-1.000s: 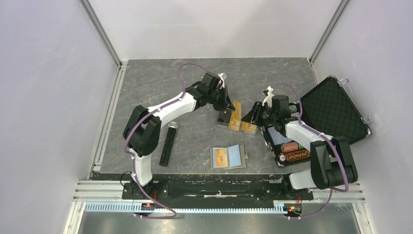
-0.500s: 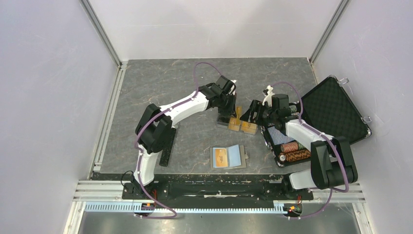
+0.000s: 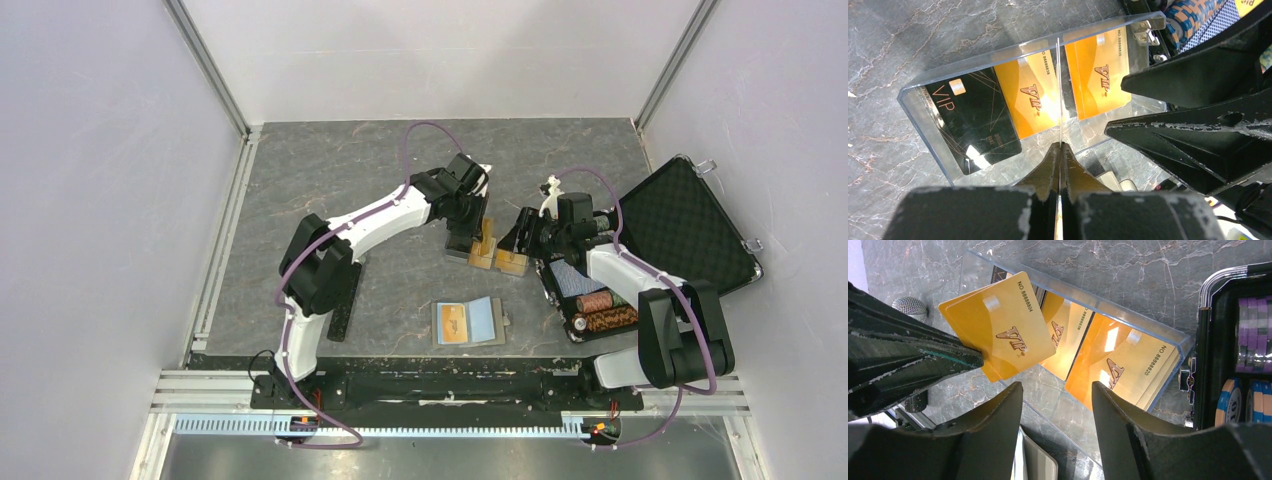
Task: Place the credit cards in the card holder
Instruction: Pick up the credit card from the storage box.
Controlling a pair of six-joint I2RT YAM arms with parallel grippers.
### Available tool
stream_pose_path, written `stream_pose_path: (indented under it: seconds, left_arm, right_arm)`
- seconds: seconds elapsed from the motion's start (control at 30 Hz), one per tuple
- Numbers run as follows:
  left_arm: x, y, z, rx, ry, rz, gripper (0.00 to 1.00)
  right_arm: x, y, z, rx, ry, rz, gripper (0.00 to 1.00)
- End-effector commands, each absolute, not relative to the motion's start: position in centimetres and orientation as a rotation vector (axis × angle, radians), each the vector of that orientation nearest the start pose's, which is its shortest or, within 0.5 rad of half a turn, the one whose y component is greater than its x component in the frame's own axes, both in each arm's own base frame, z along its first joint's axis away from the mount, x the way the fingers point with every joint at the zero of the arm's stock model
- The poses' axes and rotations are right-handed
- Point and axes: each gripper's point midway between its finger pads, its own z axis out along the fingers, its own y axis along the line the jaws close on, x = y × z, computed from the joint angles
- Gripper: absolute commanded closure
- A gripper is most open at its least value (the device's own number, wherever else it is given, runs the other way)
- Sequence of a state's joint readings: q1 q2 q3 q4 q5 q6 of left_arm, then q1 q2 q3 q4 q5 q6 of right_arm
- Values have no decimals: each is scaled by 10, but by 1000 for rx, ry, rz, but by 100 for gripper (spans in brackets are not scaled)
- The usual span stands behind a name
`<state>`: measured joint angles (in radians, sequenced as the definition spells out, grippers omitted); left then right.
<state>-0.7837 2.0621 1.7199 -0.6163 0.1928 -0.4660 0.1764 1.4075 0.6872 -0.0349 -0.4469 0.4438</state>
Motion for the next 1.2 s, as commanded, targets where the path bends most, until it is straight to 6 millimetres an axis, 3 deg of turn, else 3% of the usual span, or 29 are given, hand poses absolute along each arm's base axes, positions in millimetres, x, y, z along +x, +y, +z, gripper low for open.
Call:
stream_pose_path:
  seconds: [0.0, 0.3, 0.57, 0.9, 1.0, 1.17]
  left_arm:
    - [300, -393, 101, 694, 2627, -666, 98]
    - [293, -387, 108, 758, 2594, -645, 98]
    - [305, -382, 135, 557, 2509, -816, 98]
    - [309, -377, 193, 355, 2324, -1201, 98]
    - [309, -374, 198, 323, 2306, -1231, 98]
    - [311, -367, 190, 317, 2335, -1176, 98]
  right_arm:
    - [327, 151, 93, 57, 2319, 824, 41]
    - [329, 159, 102, 20, 2262, 886, 12]
    - [325, 176, 115, 12, 2170, 1046, 9]
    - [321, 189, 133, -15, 2115, 1175, 10]
    - [322, 187, 130, -9, 2129, 1158, 11]
    - [320, 186, 129, -10, 2137, 1153, 12]
